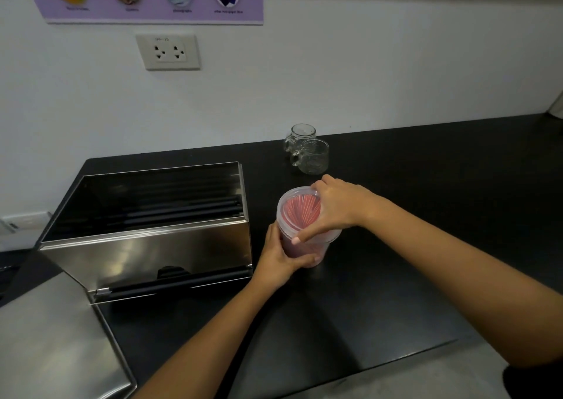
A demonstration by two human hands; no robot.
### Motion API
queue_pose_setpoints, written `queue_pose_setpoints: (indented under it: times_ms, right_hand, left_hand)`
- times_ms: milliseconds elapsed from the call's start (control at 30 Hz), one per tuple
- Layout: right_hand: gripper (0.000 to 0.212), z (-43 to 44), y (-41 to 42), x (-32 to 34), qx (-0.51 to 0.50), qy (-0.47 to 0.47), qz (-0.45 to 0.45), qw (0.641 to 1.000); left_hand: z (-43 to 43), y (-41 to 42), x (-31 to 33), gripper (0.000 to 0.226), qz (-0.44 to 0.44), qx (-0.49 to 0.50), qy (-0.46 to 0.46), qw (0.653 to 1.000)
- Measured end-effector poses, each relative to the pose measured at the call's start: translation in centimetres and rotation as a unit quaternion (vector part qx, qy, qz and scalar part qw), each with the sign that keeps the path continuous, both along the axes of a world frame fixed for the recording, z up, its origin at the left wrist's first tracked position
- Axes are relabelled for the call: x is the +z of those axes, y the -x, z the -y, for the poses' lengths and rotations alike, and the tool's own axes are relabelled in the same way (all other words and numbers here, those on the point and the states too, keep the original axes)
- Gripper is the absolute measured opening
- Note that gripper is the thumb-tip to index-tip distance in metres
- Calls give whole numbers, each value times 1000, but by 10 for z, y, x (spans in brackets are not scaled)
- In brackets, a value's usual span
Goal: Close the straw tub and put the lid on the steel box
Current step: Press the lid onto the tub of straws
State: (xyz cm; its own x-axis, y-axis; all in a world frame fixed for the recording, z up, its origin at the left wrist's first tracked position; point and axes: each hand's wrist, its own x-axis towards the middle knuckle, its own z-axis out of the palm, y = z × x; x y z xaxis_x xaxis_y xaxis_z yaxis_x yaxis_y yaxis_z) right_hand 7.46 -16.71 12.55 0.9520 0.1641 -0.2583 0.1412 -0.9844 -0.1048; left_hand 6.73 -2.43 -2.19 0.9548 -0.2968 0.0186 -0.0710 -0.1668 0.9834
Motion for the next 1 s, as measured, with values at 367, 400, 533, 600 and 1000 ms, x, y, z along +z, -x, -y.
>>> queue_pose_setpoints:
  times_ms: [367, 400, 533, 600, 1000]
  right_hand:
    - [113, -2, -20, 22, 35, -23, -132, 990]
    - [113, -3, -20, 22, 35, -16, -127, 991]
    - [116, -8, -19, 18, 23, 30, -106, 994]
    - [116, -10, -17, 13, 7, 61, -82, 995]
    - [127, 15, -7, 6, 45, -67, -112, 990]
  left_hand:
    - [0, -2, -1, 92, 2, -6, -7, 1000]
    - [0, -2, -1, 92, 2, -5, -7, 1000]
    - [0, -1, 0, 91, 3, -3, -14, 1000]
    - [0, -1, 0, 92, -1, -4, -13, 1000]
    - [0, 1, 3, 92, -11, 1, 1, 1000]
